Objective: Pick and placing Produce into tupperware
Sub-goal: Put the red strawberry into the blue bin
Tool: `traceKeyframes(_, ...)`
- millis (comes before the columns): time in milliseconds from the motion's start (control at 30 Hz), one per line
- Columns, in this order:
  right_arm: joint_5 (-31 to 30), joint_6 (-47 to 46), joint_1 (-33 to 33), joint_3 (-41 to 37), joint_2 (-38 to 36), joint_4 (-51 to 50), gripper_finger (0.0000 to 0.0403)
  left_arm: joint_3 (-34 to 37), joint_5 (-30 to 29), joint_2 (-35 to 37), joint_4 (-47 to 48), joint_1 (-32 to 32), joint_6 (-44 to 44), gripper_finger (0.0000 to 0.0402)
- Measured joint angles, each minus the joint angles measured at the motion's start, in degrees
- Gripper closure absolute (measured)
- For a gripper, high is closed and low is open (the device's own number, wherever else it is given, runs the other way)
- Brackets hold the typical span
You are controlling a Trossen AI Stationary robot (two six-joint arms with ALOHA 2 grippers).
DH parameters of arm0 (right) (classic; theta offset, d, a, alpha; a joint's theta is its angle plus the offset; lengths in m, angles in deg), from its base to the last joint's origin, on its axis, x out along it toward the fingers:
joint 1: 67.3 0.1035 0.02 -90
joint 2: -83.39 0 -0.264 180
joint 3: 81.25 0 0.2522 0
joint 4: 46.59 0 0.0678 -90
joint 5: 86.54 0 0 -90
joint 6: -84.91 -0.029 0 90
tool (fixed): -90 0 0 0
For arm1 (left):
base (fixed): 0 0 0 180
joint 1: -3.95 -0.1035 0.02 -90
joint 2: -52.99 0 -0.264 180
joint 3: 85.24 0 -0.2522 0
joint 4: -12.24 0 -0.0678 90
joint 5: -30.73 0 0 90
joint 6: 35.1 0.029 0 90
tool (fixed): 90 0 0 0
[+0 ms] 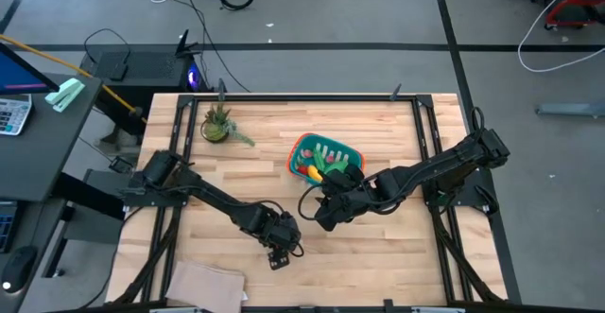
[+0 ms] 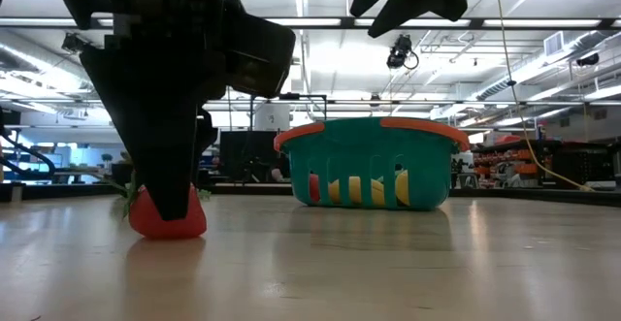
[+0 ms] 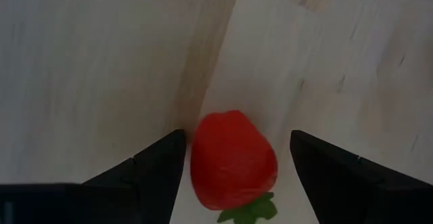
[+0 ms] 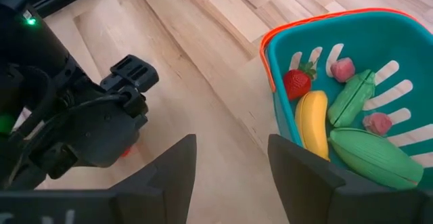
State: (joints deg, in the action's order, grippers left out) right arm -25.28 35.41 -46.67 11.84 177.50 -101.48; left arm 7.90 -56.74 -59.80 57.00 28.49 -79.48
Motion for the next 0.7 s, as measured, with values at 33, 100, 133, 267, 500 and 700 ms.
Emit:
traceKeyframes(33, -0.01, 0.00, 0.00, 0.00, 0.00, -0.04, 0.0210, 0.00, 0.02, -0.02, -0.01, 0.00, -0.01, 0.0125)
traceKeyframes(100, 0.00, 0.02, -0.24, 0.00, 0.00, -0.02, 0.0210, 0.00, -0.17, -0.02, 0.01, 0.00, -0.01, 0.0125)
traceKeyframes(133, 0.01, 0.02, -0.26, 0.00, 0.00, -0.04, 0.0210, 0.00, -0.23, -0.02, 0.05, 0.02, 0.03, 0.0125)
traceKeyframes(267, 0.01, 0.04, -0.26, 0.00, 0.00, -0.03, 0.0210, 0.00, -0.24, -0.04, 0.11, 0.00, 0.04, 0.0125)
traceKeyframes(500, 0.00, 0.11, -0.26, 0.00, 0.00, -0.02, 0.0210, 0.00, -0.42, -0.09, 0.26, 0.00, 0.08, 0.0139)
traceKeyframes(700, 0.01, 0.13, -0.26, 0.00, 0.00, -0.02, 0.0210, 0.02, -0.51, -0.13, 0.52, 0.00, 0.04, 0.0162)
